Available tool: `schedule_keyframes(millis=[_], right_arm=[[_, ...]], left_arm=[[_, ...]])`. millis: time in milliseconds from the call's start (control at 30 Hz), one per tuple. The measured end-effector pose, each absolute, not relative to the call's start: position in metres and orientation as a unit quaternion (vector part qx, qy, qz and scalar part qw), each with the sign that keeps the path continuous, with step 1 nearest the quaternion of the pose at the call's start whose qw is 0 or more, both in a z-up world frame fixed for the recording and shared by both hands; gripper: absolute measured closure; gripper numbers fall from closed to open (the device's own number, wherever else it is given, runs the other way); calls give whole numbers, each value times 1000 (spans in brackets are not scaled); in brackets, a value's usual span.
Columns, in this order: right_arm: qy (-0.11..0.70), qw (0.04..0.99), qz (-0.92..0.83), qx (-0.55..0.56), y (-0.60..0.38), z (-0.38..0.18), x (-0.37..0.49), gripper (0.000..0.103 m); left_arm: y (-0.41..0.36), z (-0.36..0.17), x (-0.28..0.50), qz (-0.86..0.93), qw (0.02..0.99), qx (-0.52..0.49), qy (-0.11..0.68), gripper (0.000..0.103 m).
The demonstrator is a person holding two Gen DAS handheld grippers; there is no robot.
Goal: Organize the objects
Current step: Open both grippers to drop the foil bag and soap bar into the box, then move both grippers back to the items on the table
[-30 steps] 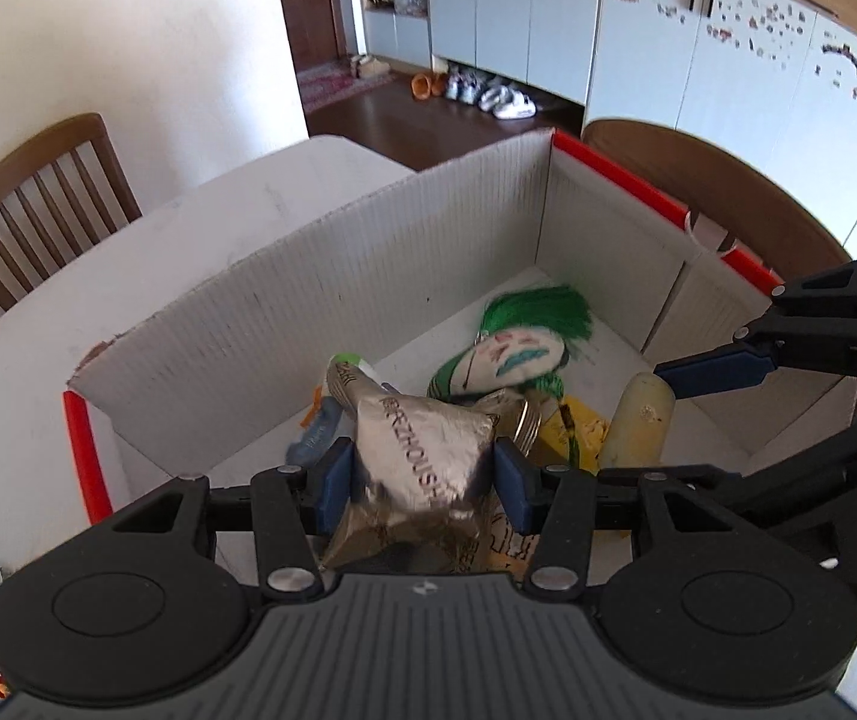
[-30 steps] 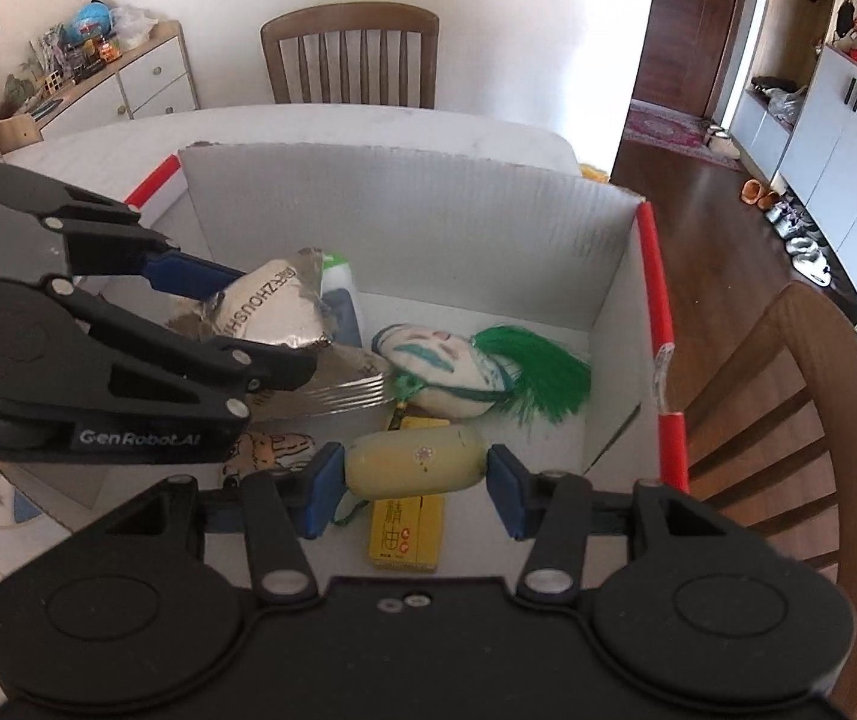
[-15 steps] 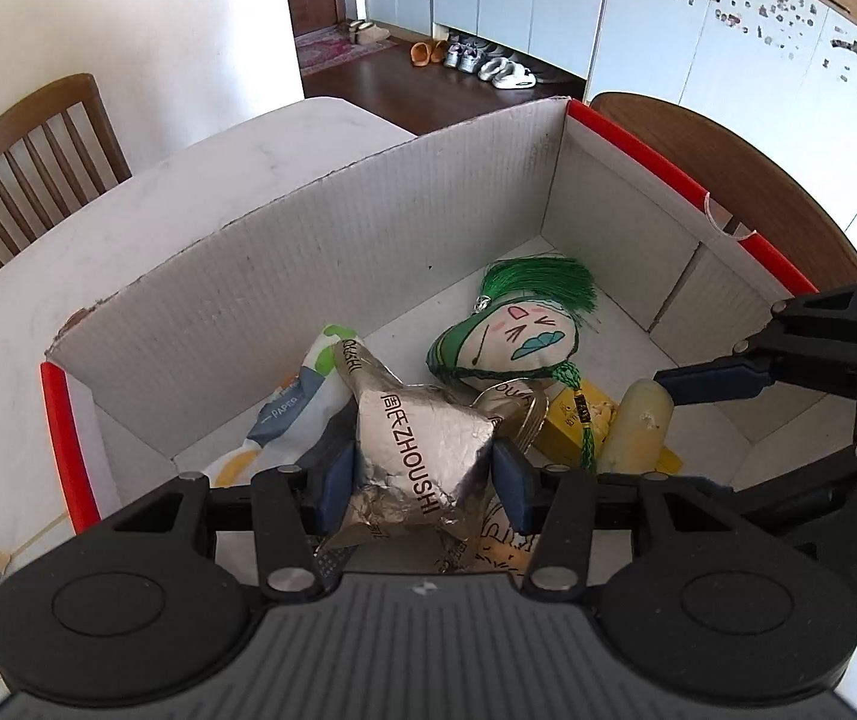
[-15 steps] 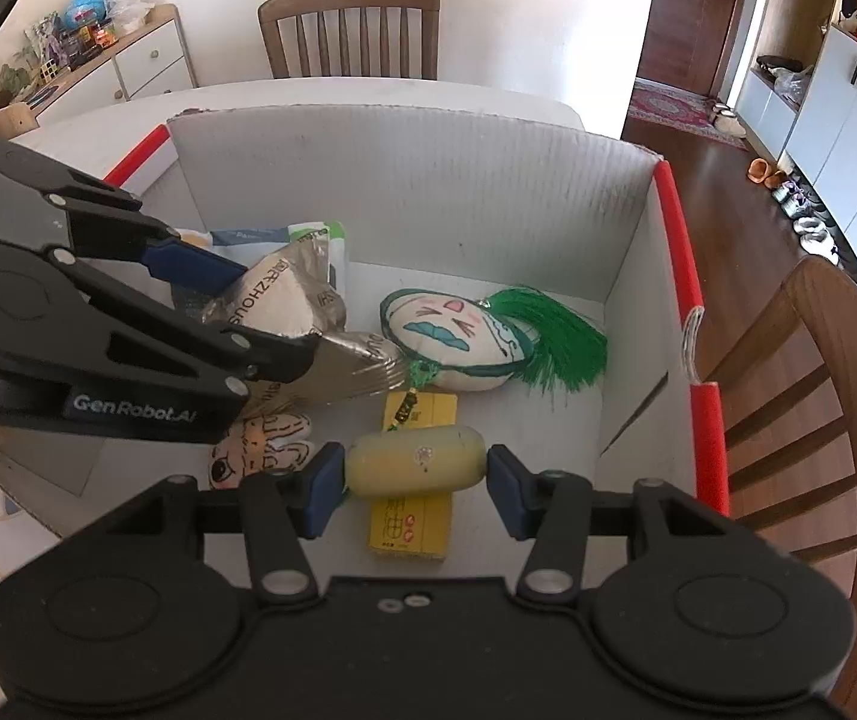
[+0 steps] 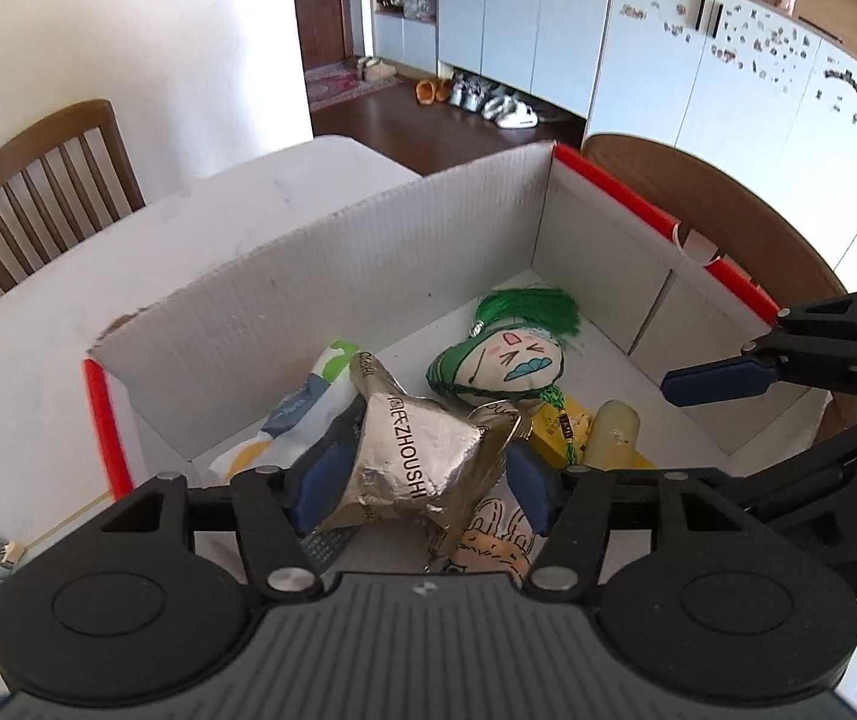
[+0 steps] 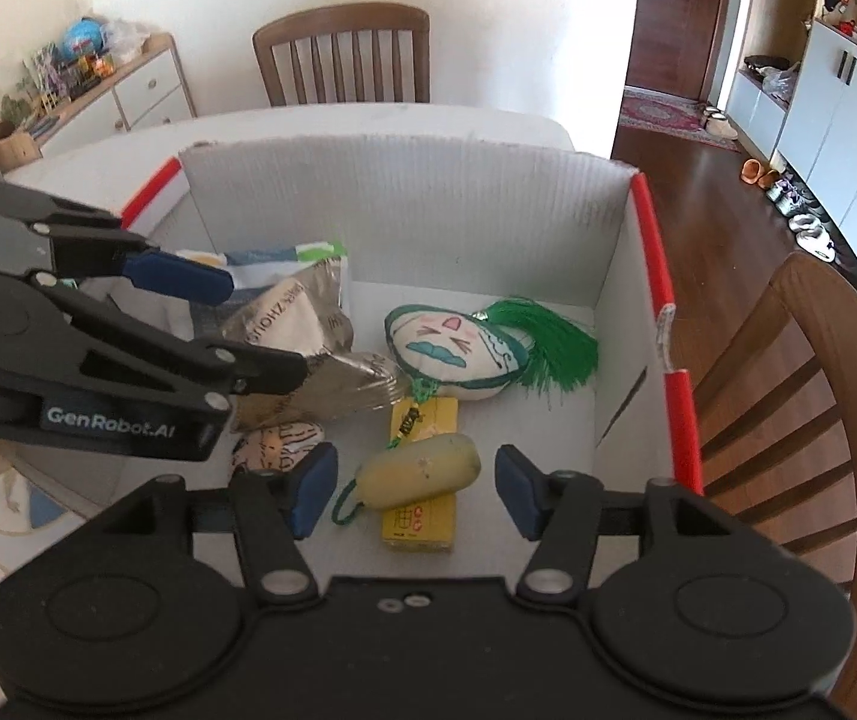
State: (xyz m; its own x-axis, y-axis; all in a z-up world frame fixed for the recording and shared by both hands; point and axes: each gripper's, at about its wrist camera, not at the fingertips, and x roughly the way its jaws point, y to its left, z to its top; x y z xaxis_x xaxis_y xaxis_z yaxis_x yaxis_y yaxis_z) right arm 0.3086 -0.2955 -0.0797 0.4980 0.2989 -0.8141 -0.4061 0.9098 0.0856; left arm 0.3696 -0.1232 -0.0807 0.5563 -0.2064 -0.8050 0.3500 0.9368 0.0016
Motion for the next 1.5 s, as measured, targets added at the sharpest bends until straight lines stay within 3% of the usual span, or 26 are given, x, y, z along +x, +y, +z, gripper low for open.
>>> schedule_keyframes(millis=[800,1033,1100,1300,1500], right_arm=[[381,903,201,0,-274,-6,254,39],[365,908,206,17,-247,9,237,28],[360,909,208,21,-240,13,233,25],[348,913,213,27,-217,23,223,16],[335,916,220,28,-192,28,215,8]], left_arm=[[-62,-10,290,-151,919,24,362,42],[-36,5,266,-125,932,25,338,42],[-27,9,260,-121,935,21,332,34],[3,17,243,-120,939,7,321,24],[34,19,234,-112,942,-7,315,19]])
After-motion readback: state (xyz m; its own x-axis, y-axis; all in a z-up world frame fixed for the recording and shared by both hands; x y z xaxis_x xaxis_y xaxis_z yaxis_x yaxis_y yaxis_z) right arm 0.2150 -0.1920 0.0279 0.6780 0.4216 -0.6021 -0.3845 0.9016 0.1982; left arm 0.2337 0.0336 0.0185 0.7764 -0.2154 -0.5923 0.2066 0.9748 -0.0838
